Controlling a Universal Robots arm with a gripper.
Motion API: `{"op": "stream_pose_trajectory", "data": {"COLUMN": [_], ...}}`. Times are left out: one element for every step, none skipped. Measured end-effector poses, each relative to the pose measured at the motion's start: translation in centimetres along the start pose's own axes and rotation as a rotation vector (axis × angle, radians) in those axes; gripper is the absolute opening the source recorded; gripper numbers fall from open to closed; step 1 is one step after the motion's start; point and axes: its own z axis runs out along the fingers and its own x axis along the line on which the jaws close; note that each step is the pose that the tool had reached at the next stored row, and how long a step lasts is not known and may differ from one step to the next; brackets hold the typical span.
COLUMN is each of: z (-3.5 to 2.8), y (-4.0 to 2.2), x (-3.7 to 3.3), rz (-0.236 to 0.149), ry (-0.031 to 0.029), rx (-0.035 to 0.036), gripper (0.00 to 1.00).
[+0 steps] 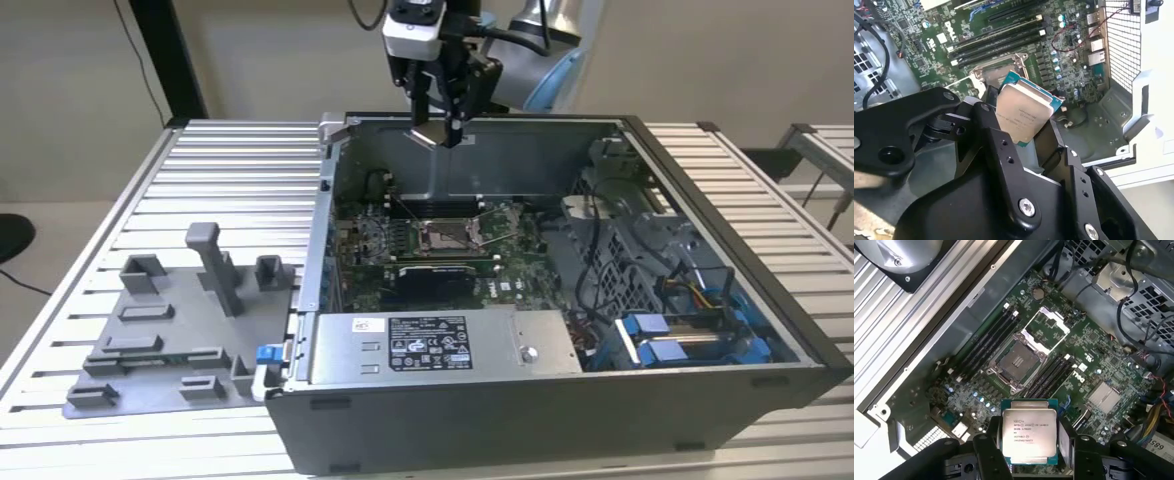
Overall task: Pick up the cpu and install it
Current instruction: 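Place the cpu into insertion slot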
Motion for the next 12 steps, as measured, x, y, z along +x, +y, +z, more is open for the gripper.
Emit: {"op": "stream_pose_trajectory", "data": {"z": [0.02, 0.04, 0.06, 0.08, 0.11, 0.13, 0.16, 0.19, 0.23, 0.26, 0.29, 0.33], "y": [0.01, 0.01, 0.00, 0.00, 0.00, 0.00, 0.00, 0.00, -0.01, -0.01, -0.01, -0.01], "x": [0.00, -0.01, 0.00, 0.00, 0.00, 0.00, 0.00, 0.00, 0.00, 0.00, 0.00, 0.00], "rz": [0.013, 0.030, 0.050, 0.068, 0.086, 0.103, 0.121, 0.141, 0.158, 0.175, 0.190, 0.208], "ry": [-0.0005, -0.0012, -0.0021, -0.0029, -0.0036, -0.0044, -0.0052, -0.0060, -0.0067, -0.0073, -0.0079, -0.0086], "rx": [0.0001, 0.0005, 0.0011, 0.0015, 0.0018, 0.0022, 0.0027, 0.0031, 0.0036, 0.0041, 0.0046, 0.0051], "gripper": [0.00, 0.00, 0.00, 0.00, 0.00, 0.00, 0.00, 0.00, 0.00, 0.00, 0.00, 0.00]}}
